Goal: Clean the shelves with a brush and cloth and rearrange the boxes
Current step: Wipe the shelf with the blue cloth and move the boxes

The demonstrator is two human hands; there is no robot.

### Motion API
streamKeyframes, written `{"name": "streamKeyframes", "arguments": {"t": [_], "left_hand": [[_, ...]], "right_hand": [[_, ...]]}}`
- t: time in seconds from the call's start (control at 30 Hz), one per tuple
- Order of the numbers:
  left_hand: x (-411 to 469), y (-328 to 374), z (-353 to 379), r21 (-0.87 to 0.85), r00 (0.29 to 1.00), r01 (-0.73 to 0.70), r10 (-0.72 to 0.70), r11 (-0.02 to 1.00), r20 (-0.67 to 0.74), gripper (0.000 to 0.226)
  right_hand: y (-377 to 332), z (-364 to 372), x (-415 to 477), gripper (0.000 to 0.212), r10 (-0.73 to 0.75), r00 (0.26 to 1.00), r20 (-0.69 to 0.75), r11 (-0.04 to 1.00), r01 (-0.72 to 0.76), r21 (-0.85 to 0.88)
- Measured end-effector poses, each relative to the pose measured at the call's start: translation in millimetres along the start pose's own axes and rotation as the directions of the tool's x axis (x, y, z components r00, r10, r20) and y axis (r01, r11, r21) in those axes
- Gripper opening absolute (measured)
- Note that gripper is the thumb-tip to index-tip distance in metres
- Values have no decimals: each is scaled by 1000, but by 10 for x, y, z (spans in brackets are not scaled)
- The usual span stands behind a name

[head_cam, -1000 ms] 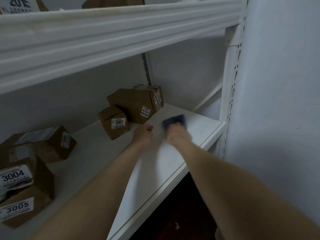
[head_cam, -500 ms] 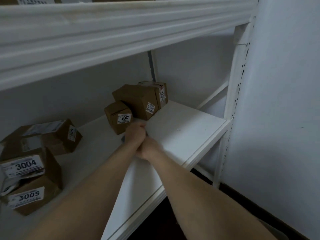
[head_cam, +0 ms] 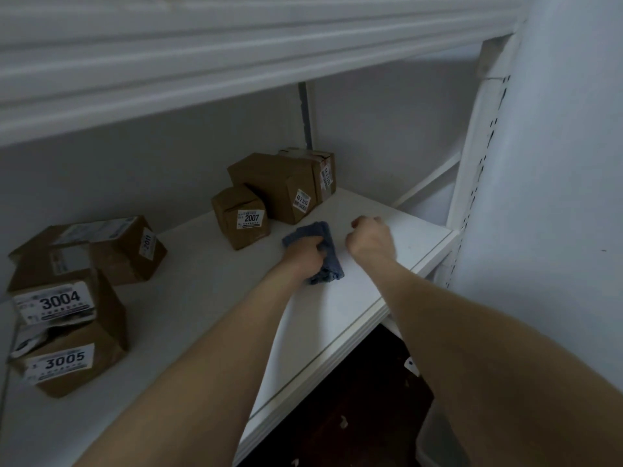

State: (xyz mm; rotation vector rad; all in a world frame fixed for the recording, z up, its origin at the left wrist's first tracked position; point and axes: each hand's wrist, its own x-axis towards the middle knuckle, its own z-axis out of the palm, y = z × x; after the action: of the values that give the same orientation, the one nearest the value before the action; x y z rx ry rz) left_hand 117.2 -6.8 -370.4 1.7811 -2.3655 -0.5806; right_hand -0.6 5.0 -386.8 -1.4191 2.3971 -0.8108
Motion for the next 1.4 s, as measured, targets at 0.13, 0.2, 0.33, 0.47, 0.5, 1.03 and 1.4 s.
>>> {"name": "streamKeyframes", "arguments": {"t": [0.13, 0.2, 0.33, 0.47, 0.5, 1.03, 1.4], "left_hand": [[29, 61, -21, 168, 999, 34, -39, 985, 26, 42], [6, 58, -25, 152, 999, 8, -15, 988, 44, 45], [-19, 68, -55, 191, 989, -34, 5, 981, 151, 49], [-22, 87, -57, 213, 983, -39, -1, 976, 185, 49], [-26, 90, -60, 203, 983, -38, 1, 978, 181, 50], [-27, 62, -21, 169, 991, -21, -2, 985, 137, 51], [-45, 36, 51, 119, 994, -25, 12, 993, 113, 51]], "right_hand": [[109, 54, 26, 39, 63, 996, 63, 991, -55, -122], [104, 91, 41, 39, 81, 995, 50, 990, -75, -122], [83, 137, 88, 40, 139, 990, 20, 987, -137, -84], [66, 156, 120, 40, 160, 987, 20, 983, -157, -99], [64, 164, 124, 40, 158, 987, 22, 982, -154, -108], [179, 161, 184, 23, 119, 990, 82, 993, -120, 4], [271, 27, 238, 19, 297, 949, 105, 846, -313, 431]]}}
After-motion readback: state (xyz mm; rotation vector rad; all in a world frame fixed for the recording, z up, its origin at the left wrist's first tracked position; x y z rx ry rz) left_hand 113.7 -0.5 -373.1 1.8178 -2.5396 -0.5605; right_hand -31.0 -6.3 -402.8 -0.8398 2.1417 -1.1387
